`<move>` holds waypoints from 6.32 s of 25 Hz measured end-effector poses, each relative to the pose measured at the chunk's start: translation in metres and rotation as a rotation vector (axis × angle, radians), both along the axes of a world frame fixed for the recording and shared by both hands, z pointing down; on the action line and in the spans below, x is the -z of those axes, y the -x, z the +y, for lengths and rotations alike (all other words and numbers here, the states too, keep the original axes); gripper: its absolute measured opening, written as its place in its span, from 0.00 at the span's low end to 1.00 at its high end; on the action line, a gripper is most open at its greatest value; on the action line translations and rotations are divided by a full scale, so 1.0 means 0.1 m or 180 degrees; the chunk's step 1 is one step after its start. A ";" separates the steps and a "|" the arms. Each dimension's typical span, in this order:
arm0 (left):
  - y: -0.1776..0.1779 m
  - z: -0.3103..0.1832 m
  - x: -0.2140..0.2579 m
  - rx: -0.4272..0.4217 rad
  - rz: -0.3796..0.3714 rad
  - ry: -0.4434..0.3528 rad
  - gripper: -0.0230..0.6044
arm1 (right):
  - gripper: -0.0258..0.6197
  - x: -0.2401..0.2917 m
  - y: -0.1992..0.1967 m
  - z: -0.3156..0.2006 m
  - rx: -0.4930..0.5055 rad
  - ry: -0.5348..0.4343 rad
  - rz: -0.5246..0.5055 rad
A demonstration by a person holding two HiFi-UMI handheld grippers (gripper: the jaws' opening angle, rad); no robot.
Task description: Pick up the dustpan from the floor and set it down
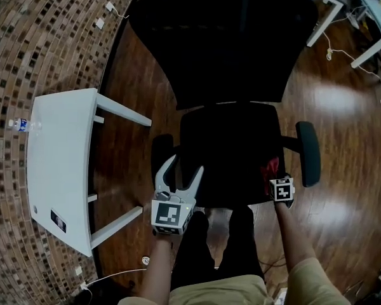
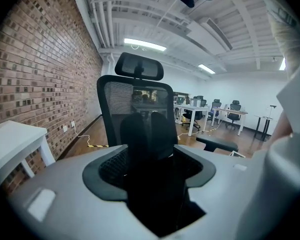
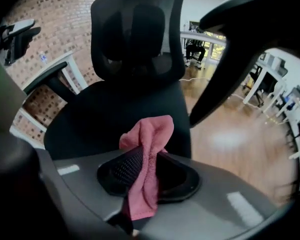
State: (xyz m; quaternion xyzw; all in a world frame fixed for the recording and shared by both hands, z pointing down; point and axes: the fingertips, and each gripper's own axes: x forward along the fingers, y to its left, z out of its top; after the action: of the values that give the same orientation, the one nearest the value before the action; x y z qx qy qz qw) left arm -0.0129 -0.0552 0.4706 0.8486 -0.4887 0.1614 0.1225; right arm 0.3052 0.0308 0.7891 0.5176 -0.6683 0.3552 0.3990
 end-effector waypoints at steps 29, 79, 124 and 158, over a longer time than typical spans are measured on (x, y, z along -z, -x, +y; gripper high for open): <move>1.04 0.18 -0.02 0.0553 0.0065 0.0060 0.44 | 0.18 0.00 3.09 0.68 0.0845 0.0065 -0.1125; -0.29 0.00 0.03 -0.0189 0.0173 0.0005 0.43 | 0.16 -0.02 0.35 0.89 0.0541 -0.0366 -0.0336; -0.87 0.48 0.12 -0.0345 0.0111 -0.0156 0.42 | 0.17 -0.29 0.14 1.65 0.3057 0.0320 0.0529; -0.20 1.69 2.68 0.0104 0.0524 -0.1352 0.41 | 0.17 5.24 0.78 0.74 -0.0036 -0.3134 -0.1534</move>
State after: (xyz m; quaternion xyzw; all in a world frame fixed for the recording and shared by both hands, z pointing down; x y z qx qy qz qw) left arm 0.0069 0.1134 0.2030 0.8576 -0.5137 -0.0168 -0.0169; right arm 0.2274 0.1047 0.2655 0.5508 -0.8252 0.1111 -0.0566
